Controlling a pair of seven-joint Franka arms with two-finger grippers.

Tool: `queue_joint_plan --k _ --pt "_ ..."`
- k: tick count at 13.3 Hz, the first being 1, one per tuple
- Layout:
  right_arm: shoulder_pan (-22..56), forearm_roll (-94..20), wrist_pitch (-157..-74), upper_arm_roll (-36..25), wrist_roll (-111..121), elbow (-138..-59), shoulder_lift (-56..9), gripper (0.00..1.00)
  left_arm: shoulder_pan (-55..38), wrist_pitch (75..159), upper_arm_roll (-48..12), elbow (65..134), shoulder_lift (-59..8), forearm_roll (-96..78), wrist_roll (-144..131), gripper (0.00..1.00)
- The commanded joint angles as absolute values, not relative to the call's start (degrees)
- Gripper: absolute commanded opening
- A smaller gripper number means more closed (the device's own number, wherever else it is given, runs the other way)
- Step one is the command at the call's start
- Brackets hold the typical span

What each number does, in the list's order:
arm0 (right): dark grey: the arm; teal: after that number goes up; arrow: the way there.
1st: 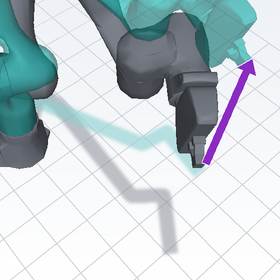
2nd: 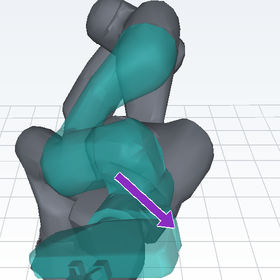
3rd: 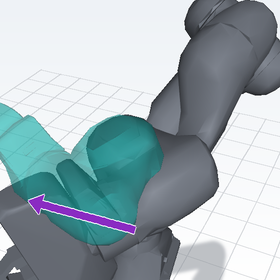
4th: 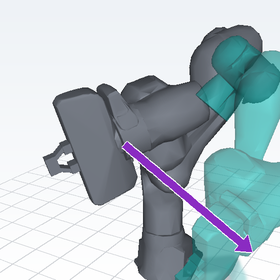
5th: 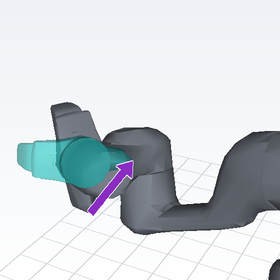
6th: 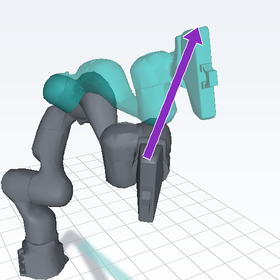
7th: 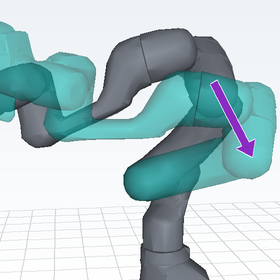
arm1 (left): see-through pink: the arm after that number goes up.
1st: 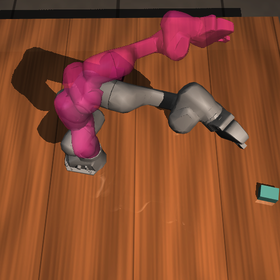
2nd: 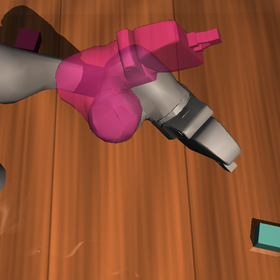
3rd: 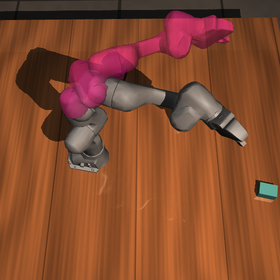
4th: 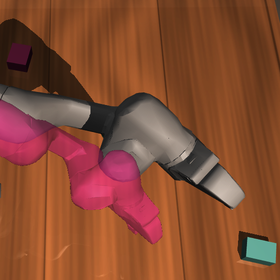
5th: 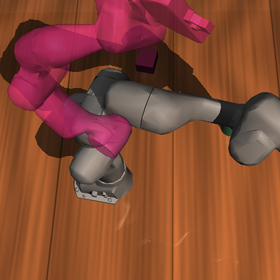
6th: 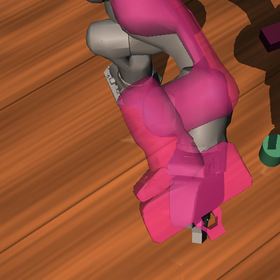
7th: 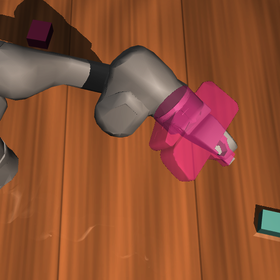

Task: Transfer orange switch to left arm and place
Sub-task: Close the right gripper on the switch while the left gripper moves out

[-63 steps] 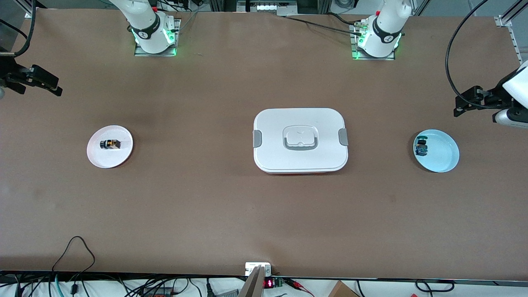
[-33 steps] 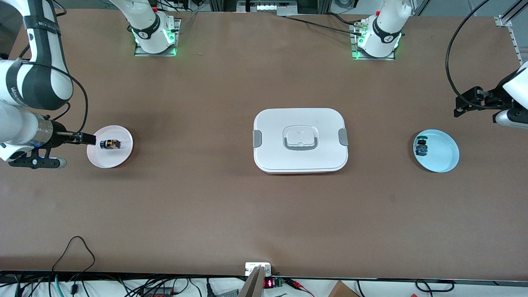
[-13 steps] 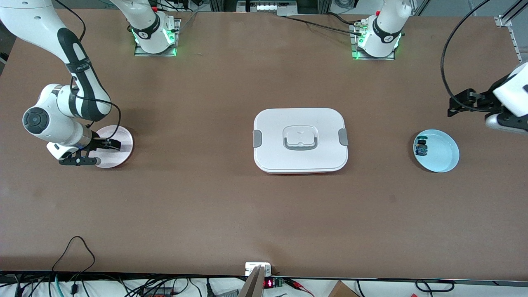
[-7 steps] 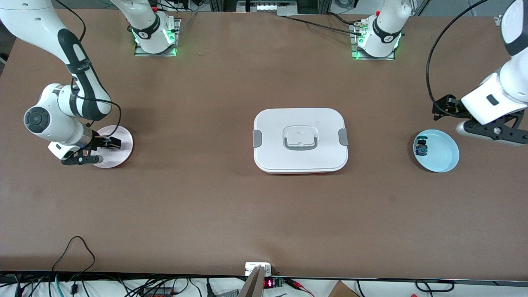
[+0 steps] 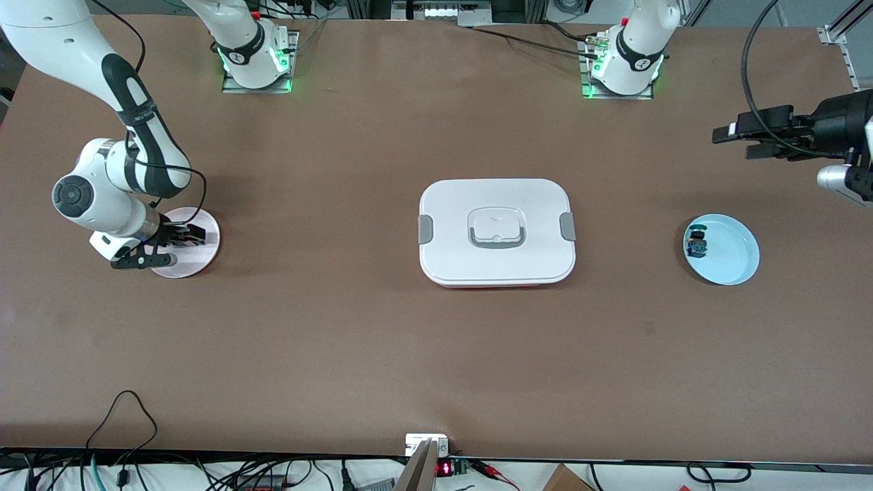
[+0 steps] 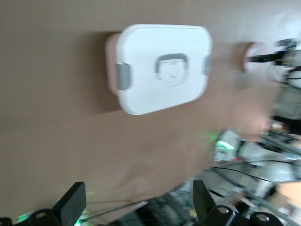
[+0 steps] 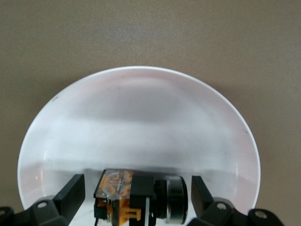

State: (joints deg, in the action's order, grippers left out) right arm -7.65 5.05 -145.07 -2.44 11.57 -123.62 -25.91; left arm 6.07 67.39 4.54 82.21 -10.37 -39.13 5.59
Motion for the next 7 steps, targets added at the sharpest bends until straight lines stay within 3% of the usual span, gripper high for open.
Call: queue_joint_plan --k 1,7 --pt "-9.3 5.4 -146.0 -2.1 12.7 -124.9 -25.4 1.0 7.7 66.2 4.1 85.8 -12.7 -54.4 4.2 1.0" --pt "-9.3 5.4 -145.6 -2.1 12.5 -125.2 -25.3 0.99 6.9 69.4 3.4 92.3 -13.3 -74.6 8.4 1.0"
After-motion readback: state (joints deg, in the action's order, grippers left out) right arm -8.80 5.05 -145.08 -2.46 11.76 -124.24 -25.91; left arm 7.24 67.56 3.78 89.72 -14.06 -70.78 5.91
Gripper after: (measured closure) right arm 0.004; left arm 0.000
